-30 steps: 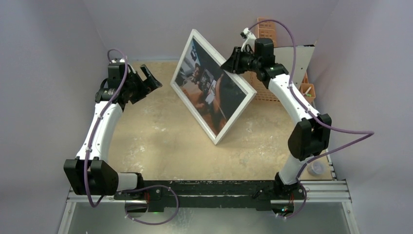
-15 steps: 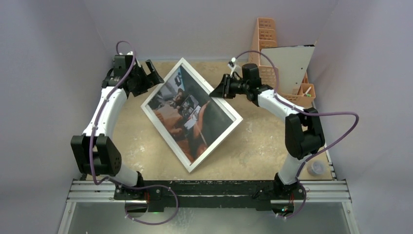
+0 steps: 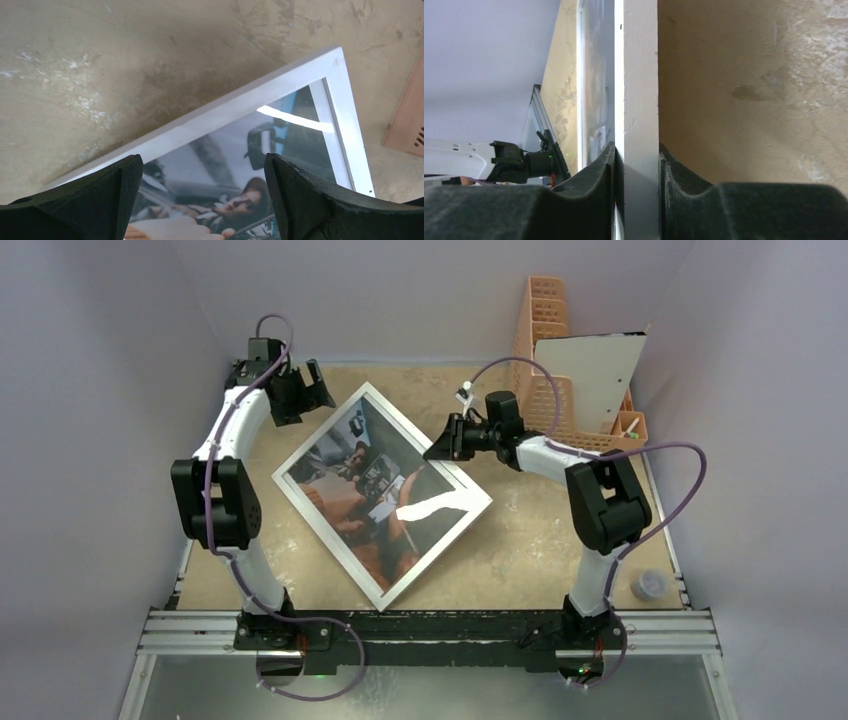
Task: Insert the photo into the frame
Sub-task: Turn over the photo frame at the center of the board.
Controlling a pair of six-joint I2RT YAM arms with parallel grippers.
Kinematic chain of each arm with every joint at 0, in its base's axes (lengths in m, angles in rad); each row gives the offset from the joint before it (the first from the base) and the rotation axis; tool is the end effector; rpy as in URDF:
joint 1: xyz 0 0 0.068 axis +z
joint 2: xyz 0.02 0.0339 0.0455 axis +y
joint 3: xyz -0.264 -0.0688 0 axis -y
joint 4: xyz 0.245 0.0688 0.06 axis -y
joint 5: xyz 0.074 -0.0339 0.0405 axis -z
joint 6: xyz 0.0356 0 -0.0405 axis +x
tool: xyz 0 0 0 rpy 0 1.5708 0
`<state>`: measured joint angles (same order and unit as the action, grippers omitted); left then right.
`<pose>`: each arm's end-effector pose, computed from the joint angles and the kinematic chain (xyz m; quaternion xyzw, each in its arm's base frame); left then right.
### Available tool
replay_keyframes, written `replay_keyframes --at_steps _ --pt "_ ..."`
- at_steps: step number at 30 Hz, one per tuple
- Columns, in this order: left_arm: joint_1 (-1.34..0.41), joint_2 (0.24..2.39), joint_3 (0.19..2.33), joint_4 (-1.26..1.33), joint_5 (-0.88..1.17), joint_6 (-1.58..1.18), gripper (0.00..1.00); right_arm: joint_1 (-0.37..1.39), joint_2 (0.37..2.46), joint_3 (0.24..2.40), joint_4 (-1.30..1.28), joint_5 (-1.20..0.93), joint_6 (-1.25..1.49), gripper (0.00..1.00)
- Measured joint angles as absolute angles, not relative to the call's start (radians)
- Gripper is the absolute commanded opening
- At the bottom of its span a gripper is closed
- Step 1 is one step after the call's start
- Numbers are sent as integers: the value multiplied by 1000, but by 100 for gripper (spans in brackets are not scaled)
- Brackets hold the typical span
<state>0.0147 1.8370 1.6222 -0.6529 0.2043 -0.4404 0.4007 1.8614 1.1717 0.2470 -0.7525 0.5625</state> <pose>0.4121 -0.0012 0.2916 -0.1765 0.9178 -0.1659 0.3146 0.3710 0.1836 0.2140 -0.1323 0.7993 0.5055 0.2968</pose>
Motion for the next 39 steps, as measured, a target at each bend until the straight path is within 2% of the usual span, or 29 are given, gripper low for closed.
replay_keyframes --at_steps 10,16,21,31,39 --pt "105 1990 1738 -662 277 -361 97 399 2005 1178 236 -686 434 49" --pt "116 2087 1793 -664 302 -293 97 407 2024 1220 179 -656 402 69" --pt "130 2144 1818 -662 323 -267 97 413 2024 1267 120 -554 384 80" --pt "146 2206 1832 -643 324 -265 97 416 1959 1319 57 -269 385 83" --pt "146 2260 1832 -625 306 -245 97 435 1637 1155 57 -112 448 83"
